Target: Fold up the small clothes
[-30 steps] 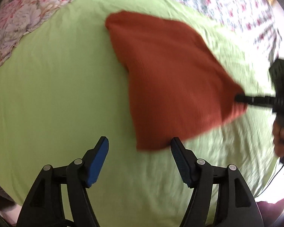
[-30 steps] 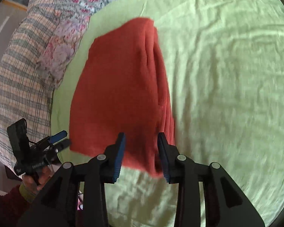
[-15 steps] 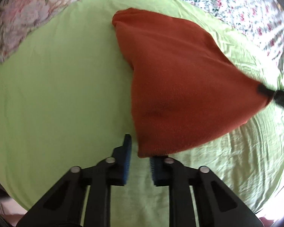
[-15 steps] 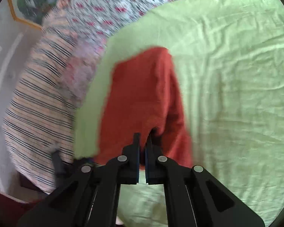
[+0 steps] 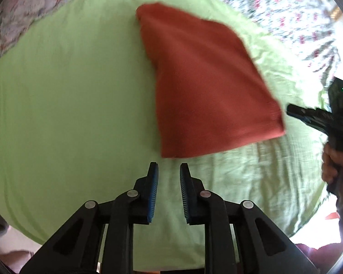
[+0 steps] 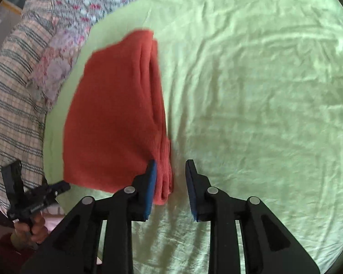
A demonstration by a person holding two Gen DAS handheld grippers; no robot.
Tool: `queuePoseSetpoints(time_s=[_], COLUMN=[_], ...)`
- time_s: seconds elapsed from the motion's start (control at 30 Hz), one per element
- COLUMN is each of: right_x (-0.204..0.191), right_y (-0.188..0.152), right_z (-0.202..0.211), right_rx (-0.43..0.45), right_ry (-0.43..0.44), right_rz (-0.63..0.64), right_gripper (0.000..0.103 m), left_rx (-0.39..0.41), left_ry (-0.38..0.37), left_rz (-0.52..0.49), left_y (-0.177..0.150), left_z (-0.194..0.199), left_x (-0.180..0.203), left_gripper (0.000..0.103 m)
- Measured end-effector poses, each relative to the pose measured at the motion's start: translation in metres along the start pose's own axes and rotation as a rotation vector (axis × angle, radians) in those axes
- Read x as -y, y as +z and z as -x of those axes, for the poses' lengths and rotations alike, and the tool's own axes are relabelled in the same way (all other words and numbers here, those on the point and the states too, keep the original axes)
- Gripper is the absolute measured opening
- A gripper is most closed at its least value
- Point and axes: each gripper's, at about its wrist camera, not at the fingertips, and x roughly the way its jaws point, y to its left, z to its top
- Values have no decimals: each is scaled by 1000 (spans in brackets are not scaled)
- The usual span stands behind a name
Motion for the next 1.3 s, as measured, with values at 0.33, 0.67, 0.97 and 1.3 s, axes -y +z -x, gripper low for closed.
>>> queuePoseSetpoints(time_s=[0.33,0.67,0.97,1.3], right_x=[-59,-37,-35,-22], right_y=[51,94,89,-5], right_z=[-31,-92,-71,-58], right_rx=[62,8,34,-42], right_ry=[105,-2,43,-62], right_rz=[116,118,67,110], right_gripper=[27,0,3,0], left_rx=[78,27,3,-9], left_ry=[-80,-69,-59,-44], left_rz=[-42,-13,-13,-73], left_y=[43,36,39,33], left_z=[-15,-68,-65,-65], left_x=[34,15,22,31], left_gripper=[28,16,16,23])
